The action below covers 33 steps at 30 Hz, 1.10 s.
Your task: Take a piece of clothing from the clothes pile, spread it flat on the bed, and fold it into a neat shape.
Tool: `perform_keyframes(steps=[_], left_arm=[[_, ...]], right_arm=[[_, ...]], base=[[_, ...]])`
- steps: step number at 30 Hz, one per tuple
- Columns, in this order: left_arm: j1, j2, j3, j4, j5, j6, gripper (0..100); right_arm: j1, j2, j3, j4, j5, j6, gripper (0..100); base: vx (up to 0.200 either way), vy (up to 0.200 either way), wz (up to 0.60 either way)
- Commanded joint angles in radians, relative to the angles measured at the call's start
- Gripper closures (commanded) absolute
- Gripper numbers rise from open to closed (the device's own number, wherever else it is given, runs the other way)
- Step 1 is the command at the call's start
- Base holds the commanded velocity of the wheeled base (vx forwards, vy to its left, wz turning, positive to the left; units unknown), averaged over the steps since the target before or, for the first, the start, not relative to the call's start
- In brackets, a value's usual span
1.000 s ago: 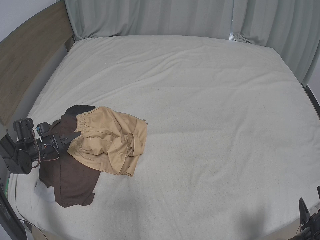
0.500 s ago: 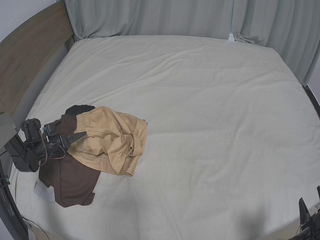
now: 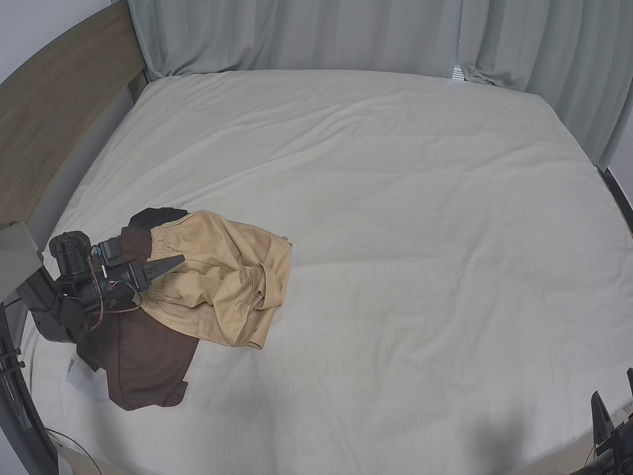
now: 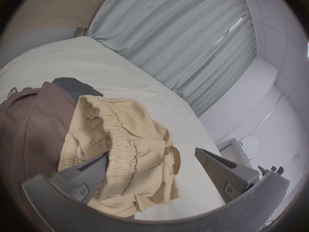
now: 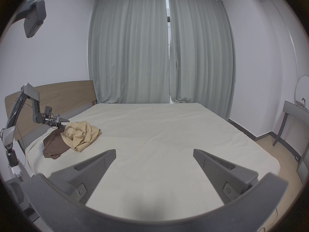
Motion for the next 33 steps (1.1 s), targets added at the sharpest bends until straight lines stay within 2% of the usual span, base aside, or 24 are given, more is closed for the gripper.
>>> perform_keyframes(steps=[1,17,18,33], left_arm=[[-0.011,-0.005,0.002,-0.001,0.0,-0.001,0],[-0.026,0.021,0.013,-0.04,0.007,0.002,0],[-0.028,0.019,0.011,-0.04,0.01,0.002,100],[-0.026,0.019,0.005,-0.041,-0.002,0.0,100]], right_arm=[[0.0,-0.016,0.018,0.0,0.0,-0.001,0],[0.0,-0.016,0.018,0.0,0.0,-0.001,0],[0.0,-0.016,0.018,0.0,0.0,-0.001,0],[0.0,-0.016,0.018,0.0,0.0,-0.001,0]], base=[[0.0,0.0,0.0],[0.0,0.0,0.0],[0.0,0.0,0.0],[0.0,0.0,0.0]])
